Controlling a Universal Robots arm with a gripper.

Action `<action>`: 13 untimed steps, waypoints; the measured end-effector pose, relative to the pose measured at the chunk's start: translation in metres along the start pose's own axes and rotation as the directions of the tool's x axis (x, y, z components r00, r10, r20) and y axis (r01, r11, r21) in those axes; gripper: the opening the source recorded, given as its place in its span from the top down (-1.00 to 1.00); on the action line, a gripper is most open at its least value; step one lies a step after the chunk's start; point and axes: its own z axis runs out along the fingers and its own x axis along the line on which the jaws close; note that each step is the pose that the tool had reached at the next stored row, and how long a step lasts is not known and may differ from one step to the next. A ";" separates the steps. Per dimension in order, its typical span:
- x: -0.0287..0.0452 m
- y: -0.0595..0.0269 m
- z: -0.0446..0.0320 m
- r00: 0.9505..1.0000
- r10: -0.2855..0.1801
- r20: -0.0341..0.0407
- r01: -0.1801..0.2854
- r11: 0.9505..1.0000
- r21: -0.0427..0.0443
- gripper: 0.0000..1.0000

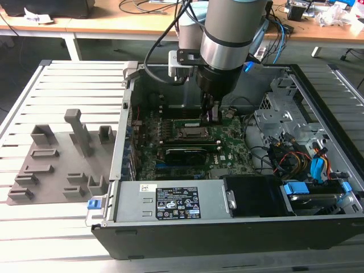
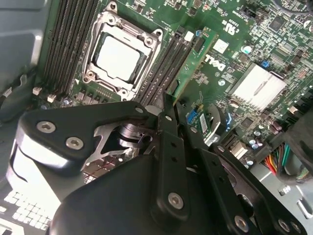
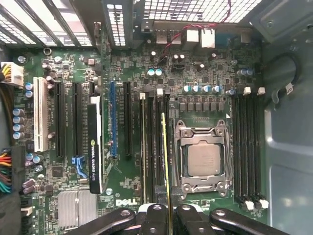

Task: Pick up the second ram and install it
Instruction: 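Insert the second ram into the second slot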

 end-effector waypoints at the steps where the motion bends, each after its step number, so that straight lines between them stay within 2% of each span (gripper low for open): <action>1: -0.0001 0.0001 0.0021 1.000 0.000 0.000 0.000 1.000 0.000 0.72; 7: 0.0005 -0.0001 0.0114 1.000 0.000 0.000 0.000 1.000 0.000 0.72; 13: 0.0006 -0.0002 0.0173 1.000 0.000 0.000 0.000 1.000 0.000 0.72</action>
